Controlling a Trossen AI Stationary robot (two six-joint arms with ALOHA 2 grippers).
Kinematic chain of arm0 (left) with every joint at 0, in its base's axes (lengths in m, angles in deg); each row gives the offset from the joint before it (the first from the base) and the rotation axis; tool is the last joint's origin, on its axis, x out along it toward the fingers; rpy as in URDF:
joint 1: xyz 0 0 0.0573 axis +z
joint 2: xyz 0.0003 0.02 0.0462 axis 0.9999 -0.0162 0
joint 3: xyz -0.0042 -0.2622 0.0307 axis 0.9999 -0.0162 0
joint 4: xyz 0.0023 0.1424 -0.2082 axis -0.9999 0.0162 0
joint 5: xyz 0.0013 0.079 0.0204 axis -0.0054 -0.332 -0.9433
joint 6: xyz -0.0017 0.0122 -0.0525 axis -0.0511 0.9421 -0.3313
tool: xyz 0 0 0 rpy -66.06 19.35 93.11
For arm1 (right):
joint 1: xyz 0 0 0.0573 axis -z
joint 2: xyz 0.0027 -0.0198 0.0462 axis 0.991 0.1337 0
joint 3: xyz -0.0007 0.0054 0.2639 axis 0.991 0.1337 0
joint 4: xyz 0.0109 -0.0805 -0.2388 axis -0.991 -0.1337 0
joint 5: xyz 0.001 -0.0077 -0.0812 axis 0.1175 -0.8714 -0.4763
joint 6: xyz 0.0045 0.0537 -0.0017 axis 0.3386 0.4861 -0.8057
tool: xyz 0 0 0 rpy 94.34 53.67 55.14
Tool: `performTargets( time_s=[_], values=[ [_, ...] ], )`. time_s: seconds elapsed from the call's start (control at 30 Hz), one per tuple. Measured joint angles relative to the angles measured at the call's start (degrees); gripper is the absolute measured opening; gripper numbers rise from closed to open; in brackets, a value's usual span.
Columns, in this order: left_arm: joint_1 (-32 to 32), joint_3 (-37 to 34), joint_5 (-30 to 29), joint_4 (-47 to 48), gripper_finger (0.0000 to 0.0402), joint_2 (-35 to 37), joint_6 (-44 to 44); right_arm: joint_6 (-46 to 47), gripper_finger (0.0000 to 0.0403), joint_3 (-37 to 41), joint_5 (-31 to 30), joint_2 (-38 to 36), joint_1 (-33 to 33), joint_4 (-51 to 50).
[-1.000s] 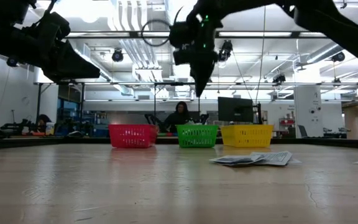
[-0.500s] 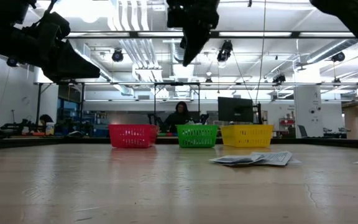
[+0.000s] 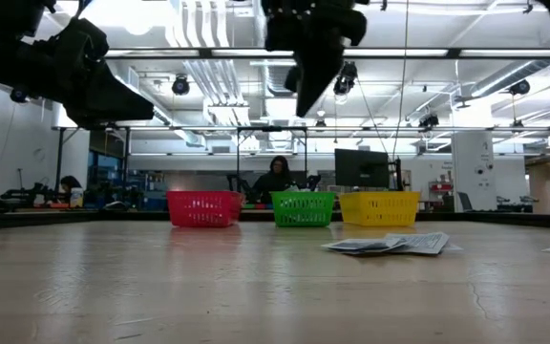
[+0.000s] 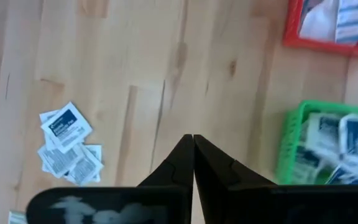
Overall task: Pick & Place First Aid Supplies
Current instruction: Put the alcohol pad into the green basket
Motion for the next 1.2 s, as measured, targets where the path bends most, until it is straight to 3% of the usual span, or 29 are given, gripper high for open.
performTargets(
  time_s=[0.33, 0.6, 0.9, 1.2],
  values=[
    [0.0, -0.02, 0.46, 0.07, 0.0133, 0.01, -0.46, 9.2, 0.0008, 25.8, -0.13, -16.21, -3.74, 16.05],
    [0.0, -0.04, 0.46, 0.15, 0.0133, -0.01, -0.89, 14.89, 0.0008, 40.39, -0.13, -27.54, -6.62, 26.02],
    [0.0, -0.04, 0.46, 0.31, 0.0133, -0.01, -1.16, 18.52, 0.0008, 50.1, -0.11, -34.59, -7.45, 32.42],
    [-0.01, -0.04, 0.46, 0.65, 0.0133, -0.01, -0.83, 18.7, 0.0008, 52.66, 0.08, -33.62, -7.39, 32.24]
  ],
)
